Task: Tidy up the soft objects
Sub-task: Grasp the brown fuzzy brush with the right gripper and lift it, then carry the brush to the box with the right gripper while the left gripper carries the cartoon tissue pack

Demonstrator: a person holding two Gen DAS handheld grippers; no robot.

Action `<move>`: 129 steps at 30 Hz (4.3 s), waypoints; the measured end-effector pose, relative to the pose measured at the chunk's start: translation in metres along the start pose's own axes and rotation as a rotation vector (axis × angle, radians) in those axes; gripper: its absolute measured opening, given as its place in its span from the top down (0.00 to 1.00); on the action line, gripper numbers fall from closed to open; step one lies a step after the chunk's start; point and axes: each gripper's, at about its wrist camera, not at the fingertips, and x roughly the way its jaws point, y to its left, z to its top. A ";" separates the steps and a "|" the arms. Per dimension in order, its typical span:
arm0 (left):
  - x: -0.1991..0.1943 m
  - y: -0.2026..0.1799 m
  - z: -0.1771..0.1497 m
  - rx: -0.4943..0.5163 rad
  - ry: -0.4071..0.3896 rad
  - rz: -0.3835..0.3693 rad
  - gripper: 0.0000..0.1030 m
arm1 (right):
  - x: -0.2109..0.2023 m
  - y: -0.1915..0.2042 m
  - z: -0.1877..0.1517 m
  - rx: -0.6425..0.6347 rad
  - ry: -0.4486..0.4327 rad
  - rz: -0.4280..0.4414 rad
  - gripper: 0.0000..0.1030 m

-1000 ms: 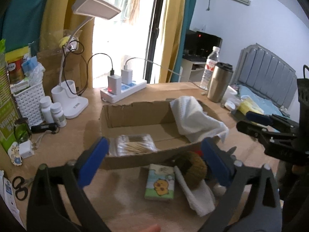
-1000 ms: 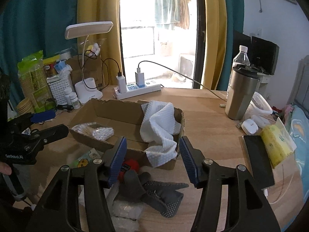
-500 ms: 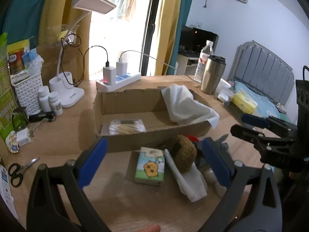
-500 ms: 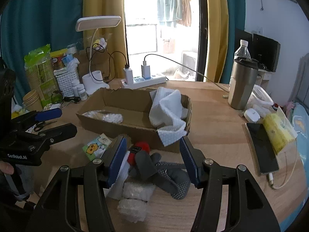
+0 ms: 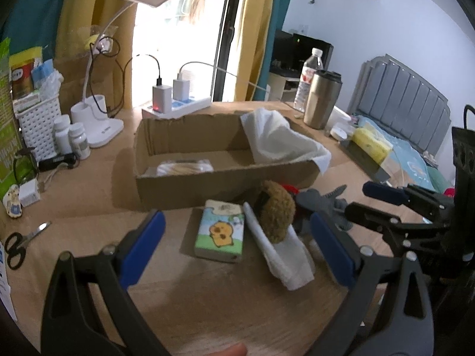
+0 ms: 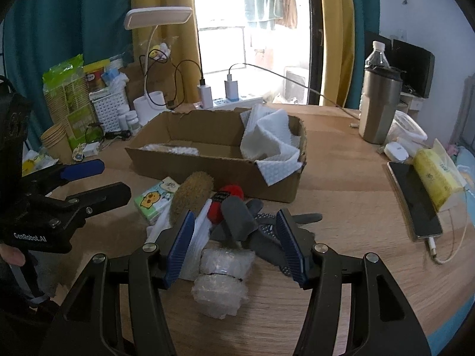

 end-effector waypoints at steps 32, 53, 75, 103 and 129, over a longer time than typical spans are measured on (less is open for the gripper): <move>0.026 0.070 -0.015 -0.108 0.077 0.043 0.04 | 0.081 0.042 0.024 -0.088 0.130 0.095 0.72; 0.069 0.032 -0.016 0.005 0.213 0.089 0.04 | 0.041 0.006 0.024 -0.040 -0.014 0.105 0.75; 0.063 0.003 -0.015 0.146 0.218 0.079 0.53 | -0.001 0.005 0.032 -0.054 -0.125 0.095 0.75; 0.004 -0.001 0.047 0.125 0.002 0.016 0.53 | -0.018 -0.008 0.079 -0.079 -0.210 0.049 0.75; 0.069 -0.002 0.069 0.076 0.059 -0.041 0.53 | 0.046 -0.038 0.092 -0.029 -0.140 0.093 0.75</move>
